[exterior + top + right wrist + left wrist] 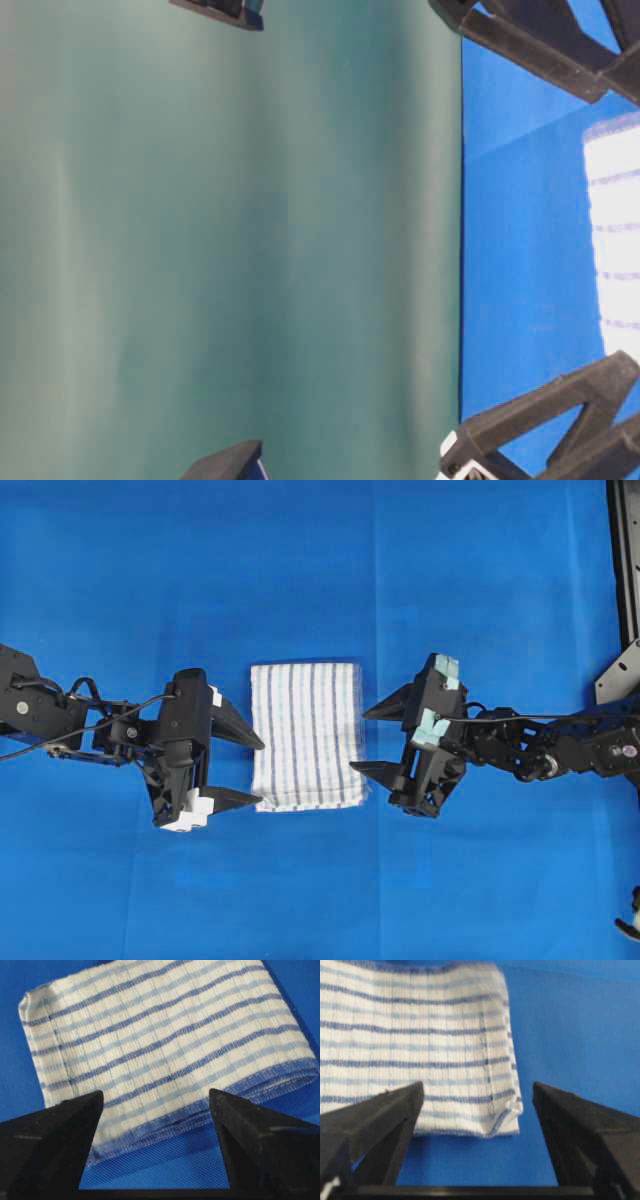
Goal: Fold the blue towel.
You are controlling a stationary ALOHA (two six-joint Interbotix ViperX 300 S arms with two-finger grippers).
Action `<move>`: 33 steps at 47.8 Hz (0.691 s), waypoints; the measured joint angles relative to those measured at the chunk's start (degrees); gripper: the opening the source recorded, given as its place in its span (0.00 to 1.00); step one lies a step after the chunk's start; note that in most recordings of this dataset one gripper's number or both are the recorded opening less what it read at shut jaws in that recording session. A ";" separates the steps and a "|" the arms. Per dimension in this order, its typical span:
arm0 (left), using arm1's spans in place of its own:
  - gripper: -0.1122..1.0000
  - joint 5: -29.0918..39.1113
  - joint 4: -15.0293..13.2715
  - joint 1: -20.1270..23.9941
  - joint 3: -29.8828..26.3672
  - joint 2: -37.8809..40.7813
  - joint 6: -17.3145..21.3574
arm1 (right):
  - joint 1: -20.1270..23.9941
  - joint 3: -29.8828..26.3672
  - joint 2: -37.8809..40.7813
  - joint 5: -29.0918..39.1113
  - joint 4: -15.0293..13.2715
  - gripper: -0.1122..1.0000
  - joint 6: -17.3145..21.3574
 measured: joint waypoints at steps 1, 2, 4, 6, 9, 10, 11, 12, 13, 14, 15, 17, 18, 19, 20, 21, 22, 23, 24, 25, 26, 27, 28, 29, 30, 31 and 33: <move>0.86 0.18 0.00 0.00 0.09 -0.09 0.00 | 0.00 0.00 0.00 -0.09 0.00 0.87 -0.18; 0.86 0.26 0.00 0.00 0.00 -0.18 0.00 | 0.00 0.00 0.00 -0.09 0.00 0.87 -0.26; 0.84 0.79 0.00 0.00 0.09 -0.62 0.09 | 0.00 0.00 -0.26 -0.09 0.00 0.85 -0.62; 0.84 1.49 0.00 0.09 0.18 -1.23 0.26 | 0.00 0.09 -0.79 -0.09 -0.09 0.85 -0.88; 0.84 2.99 0.00 0.26 0.26 -3.08 0.62 | 0.00 0.18 -2.29 -0.18 -0.35 0.85 -1.41; 0.84 3.60 0.00 0.35 0.26 -4.04 0.79 | 0.00 0.35 -2.99 -0.18 -0.44 0.85 -1.67; 0.84 4.31 0.00 0.53 0.35 -4.83 0.88 | 0.00 0.44 -3.69 -0.26 -0.44 0.85 -1.93; 0.84 4.92 0.09 0.62 0.53 -5.80 0.88 | 0.00 0.62 -4.31 -0.26 -0.44 0.85 -2.29; 0.84 5.36 0.00 0.70 0.62 -6.50 0.88 | 0.00 0.88 -5.10 -0.26 -0.44 0.85 -2.72; 0.84 5.80 0.00 0.88 0.79 -7.29 0.97 | 0.00 1.32 -6.06 -0.26 -0.44 0.85 -3.43; 0.84 6.24 0.09 0.97 0.97 -8.00 0.97 | 0.00 1.58 -6.94 -0.26 -0.44 0.85 -3.96; 0.84 7.29 0.09 1.14 1.58 -9.84 1.14 | 0.00 2.29 -8.79 -0.26 -0.44 0.85 -5.01; 0.84 7.65 0.09 1.23 1.93 -10.81 1.32 | 0.00 2.55 -9.67 -0.26 -0.44 0.85 -5.63; 0.84 8.00 0.18 1.32 2.37 -11.69 1.49 | 0.00 2.99 -10.72 -0.26 -0.44 0.85 -6.24; 0.84 8.26 0.18 1.32 2.72 -12.74 1.67 | 0.00 3.34 -11.78 -0.35 -0.44 0.85 -6.86; 0.84 8.44 0.18 1.41 3.16 -13.80 1.85 | 0.00 3.78 -12.83 -0.35 -0.44 0.85 -7.47; 0.84 8.53 0.18 1.41 3.69 -14.85 2.20 | 0.00 4.13 -13.89 -0.35 -0.44 0.85 -8.09; 0.84 8.70 0.18 1.41 4.13 -15.91 2.46 | 0.00 4.66 -15.03 -0.44 -0.44 0.85 -8.70; 0.84 8.79 0.18 1.41 4.57 -16.96 2.72 | 0.00 5.10 -16.17 -0.44 -0.44 0.85 -9.32; 0.84 8.79 0.18 1.41 5.01 -17.93 2.90 | 0.00 5.80 -17.75 -0.62 -0.44 0.85 -10.11; 0.84 8.79 0.18 1.49 5.63 -18.90 3.16 | 0.00 6.33 -18.90 -0.79 -0.44 0.85 -10.72; 0.84 8.70 0.18 1.49 6.50 -20.30 3.52 | 0.00 6.86 -20.04 -0.88 -0.44 0.85 -11.16; 0.84 8.70 0.18 1.49 7.21 -21.45 3.69 | 0.00 7.47 -21.18 -0.97 -0.44 0.85 -11.69; 0.84 8.70 0.18 1.49 7.91 -22.59 3.87 | 0.00 8.00 -22.32 -1.14 -0.44 0.85 -12.13; 0.83 8.70 0.18 1.49 8.70 -23.82 4.04 | 0.00 8.61 -23.38 -1.23 -0.44 0.85 -12.57; 0.83 8.53 0.18 1.49 9.49 -25.05 4.13 | 0.00 9.14 -24.52 -1.41 -0.44 0.85 -13.01; 0.84 8.35 0.18 1.49 10.72 -26.98 4.22 | 0.00 10.37 -26.98 -1.58 -0.44 0.85 -13.97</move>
